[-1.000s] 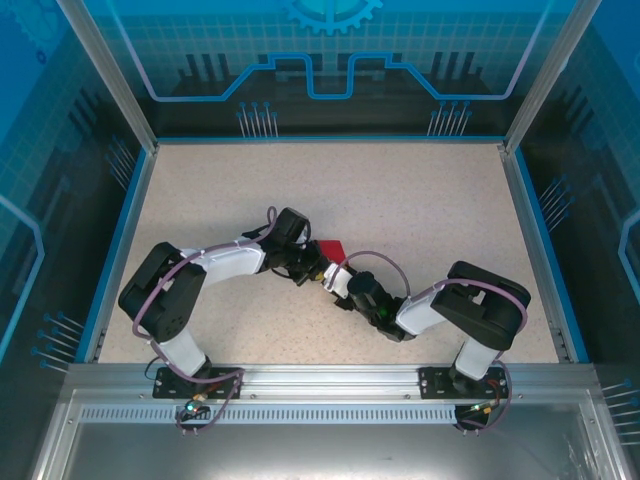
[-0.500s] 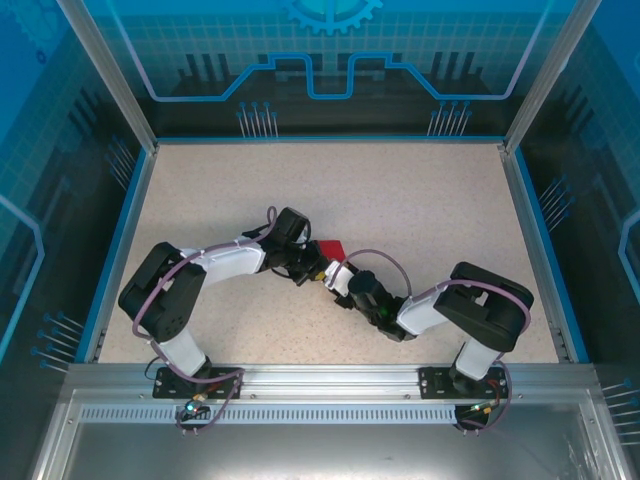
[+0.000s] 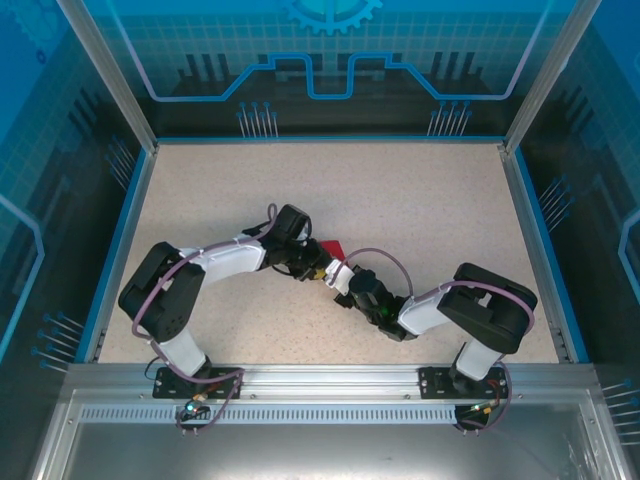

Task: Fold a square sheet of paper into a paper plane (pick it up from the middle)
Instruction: Fold the wing for the fifth time at the center of the table.

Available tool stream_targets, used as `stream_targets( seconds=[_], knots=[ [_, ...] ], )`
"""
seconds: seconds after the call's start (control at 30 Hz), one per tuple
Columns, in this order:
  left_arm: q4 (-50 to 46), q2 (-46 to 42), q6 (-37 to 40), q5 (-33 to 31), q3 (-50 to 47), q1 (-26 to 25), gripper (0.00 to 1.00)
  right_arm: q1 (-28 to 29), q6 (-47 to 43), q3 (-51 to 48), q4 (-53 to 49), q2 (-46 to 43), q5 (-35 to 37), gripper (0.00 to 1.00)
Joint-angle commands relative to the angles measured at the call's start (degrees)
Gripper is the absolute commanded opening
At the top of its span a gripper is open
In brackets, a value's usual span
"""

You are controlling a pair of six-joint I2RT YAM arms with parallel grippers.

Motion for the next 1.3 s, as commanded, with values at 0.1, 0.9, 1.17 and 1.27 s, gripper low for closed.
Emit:
stream_targets(
  seconds=[0.1, 0.9, 1.17, 1.27],
  knots=[
    [-4.34, -5.07, 2.91, -2.43, -0.35, 5.34, 0.51, -2.34, 5.94, 0.54, -3.29, -1.54, -4.61, 0.04],
    [23.99, -6.9, 5.47, 2.05, -14.69, 2.82, 0.47, -20.05, 45.66, -0.97, -6.98, -5.82, -37.78, 0.03],
    [25.7, -1.8, 6.68, 2.1, -11.03, 1.05, 0.45, -25.89, 54.54, -0.61, -7.84, -3.58, -46.76, 0.02],
    [26.97, 0.03, 6.55, 2.54, -10.06, 0.67, 0.45, -27.44, 56.94, -0.04, -8.44, -2.63, -49.36, 0.02]
  ],
)
